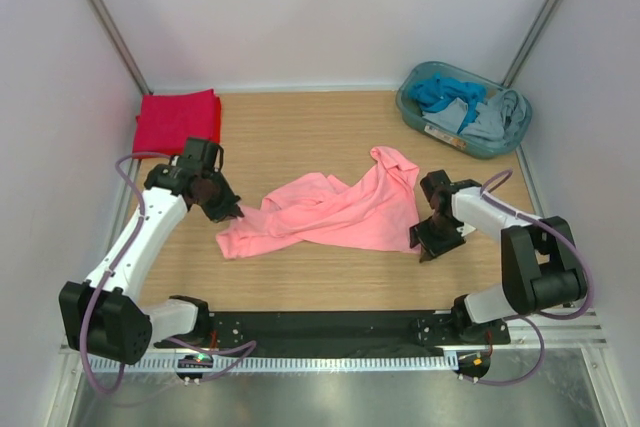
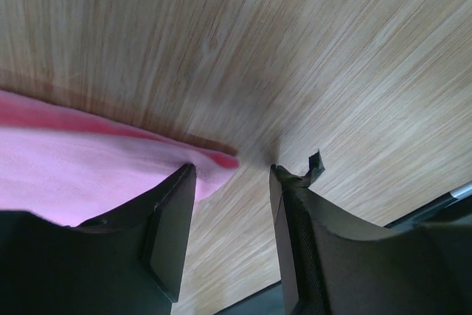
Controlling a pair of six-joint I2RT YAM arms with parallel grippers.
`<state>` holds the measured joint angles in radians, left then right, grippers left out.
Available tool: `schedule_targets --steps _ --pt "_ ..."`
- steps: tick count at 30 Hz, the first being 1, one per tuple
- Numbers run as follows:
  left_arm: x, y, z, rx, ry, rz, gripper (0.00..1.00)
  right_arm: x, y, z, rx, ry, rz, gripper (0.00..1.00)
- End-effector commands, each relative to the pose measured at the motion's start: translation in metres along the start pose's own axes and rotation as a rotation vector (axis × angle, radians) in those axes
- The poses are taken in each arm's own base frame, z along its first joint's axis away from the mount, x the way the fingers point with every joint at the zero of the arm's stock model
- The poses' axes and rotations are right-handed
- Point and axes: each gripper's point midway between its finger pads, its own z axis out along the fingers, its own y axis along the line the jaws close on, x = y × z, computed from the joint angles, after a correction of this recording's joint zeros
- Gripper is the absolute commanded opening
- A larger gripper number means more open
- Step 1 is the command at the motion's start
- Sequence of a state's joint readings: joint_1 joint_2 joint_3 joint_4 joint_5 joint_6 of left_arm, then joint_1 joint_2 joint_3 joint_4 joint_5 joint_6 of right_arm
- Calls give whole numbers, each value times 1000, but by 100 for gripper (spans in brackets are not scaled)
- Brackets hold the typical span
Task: Fold and stack the t-shirts
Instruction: Flatten the tshirt out
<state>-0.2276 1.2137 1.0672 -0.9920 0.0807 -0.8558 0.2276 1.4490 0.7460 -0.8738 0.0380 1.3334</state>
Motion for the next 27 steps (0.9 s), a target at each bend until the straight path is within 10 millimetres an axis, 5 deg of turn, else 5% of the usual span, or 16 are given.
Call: schedule_targets --steps 1,5,6,8,11,12,14,16,21,27 --pt "-12 -15 -10 56 -42 6 0 -6 0 7 6 -41 42 51" --pt "-15 -17 -12 58 -51 -3 0 -15 -3 7 15 -94 39 37" --pt "-16 -18 -13 61 -52 -6 0 -19 -3 6 8 -113 34 20" --pt "-17 -21 -14 68 -55 -8 0 -28 -2 1 6 -162 23 6" --pt "-21 -27 -19 83 -64 -8 0 -45 3 -18 -2 -211 -11 1" --pt "-28 -34 -27 100 -85 -3 0 -54 17 -38 -44 -236 -19 1" --pt "-37 -41 -37 115 -112 5 0 -72 13 -73 -44 -309 -72 1" --pt "-53 -57 -59 152 -167 6 0 -94 35 -133 -149 -411 -103 1" --pt "-72 -75 -107 214 -269 3 0 -144 30 -275 -337 -654 -28 1" --pt "-74 -85 -180 359 -404 -4 0 -157 11 -368 -532 -793 11 1"
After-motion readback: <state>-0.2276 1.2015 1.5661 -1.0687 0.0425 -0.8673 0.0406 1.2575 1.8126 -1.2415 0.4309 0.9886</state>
